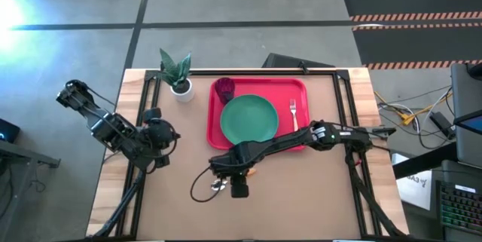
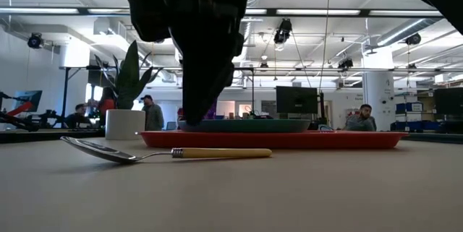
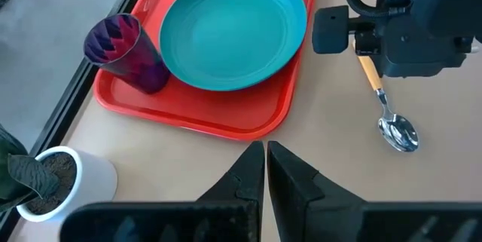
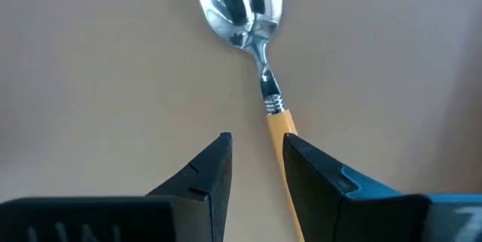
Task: Pick and place plate/cup/fork/spoon on tray
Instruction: Put the light orange spoon on the red tray between the light orange fork and the green plate
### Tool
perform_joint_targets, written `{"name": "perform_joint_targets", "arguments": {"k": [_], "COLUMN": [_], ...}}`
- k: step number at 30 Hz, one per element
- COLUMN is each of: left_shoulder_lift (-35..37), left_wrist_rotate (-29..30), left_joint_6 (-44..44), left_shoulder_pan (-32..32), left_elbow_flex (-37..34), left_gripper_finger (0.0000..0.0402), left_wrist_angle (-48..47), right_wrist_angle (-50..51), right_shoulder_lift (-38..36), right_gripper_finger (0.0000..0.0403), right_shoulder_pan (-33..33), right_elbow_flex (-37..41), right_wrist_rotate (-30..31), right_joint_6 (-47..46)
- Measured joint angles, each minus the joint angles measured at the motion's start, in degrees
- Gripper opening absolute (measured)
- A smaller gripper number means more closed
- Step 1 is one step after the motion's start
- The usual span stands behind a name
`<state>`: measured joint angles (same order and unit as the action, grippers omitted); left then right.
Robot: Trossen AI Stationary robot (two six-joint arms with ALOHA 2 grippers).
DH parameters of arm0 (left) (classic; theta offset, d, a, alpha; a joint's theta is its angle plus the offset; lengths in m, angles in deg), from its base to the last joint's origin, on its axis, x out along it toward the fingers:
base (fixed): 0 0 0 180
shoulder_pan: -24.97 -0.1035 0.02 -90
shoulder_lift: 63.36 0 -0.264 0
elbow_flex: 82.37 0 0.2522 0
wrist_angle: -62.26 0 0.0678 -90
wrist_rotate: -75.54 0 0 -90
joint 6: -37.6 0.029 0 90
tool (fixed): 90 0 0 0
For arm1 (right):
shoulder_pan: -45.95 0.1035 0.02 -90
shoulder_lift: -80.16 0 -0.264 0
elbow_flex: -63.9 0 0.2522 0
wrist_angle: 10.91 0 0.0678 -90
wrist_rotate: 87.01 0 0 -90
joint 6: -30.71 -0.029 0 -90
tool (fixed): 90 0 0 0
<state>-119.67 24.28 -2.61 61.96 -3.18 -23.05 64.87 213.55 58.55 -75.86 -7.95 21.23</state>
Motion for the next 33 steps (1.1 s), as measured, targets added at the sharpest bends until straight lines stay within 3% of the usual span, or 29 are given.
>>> {"name": "perform_joint_targets", "arguments": {"k": [14,25,33], "left_shoulder_lift": [-0.2,0.0,-0.1], "left_wrist_rotate": [-0.6,-0.8,-1.0], "left_joint_6": [-0.1,-0.2,-1.4], "left_shoulder_pan": [0.0,0.0,0.0], "left_elbow_flex": [-0.1,0.0,0.0], "left_gripper_finger": [0.0,0.0,0.0], "left_wrist_angle": [0.1,0.1,0.1], "right_wrist_angle": [-1.0,-3.0,-8.6], "right_shoulder_lift": [0.0,0.0,0.0], "right_gripper_finger": [0.0111,0.0196,0.0208], "right_shoulder_pan": [-1.3,-1.9,-1.6], "right_elbow_flex": [2.3,3.9,7.7], "right_wrist_rotate": [0.0,0.0,-0.1], "right_joint_6": [2.7,2.6,1.9]}}
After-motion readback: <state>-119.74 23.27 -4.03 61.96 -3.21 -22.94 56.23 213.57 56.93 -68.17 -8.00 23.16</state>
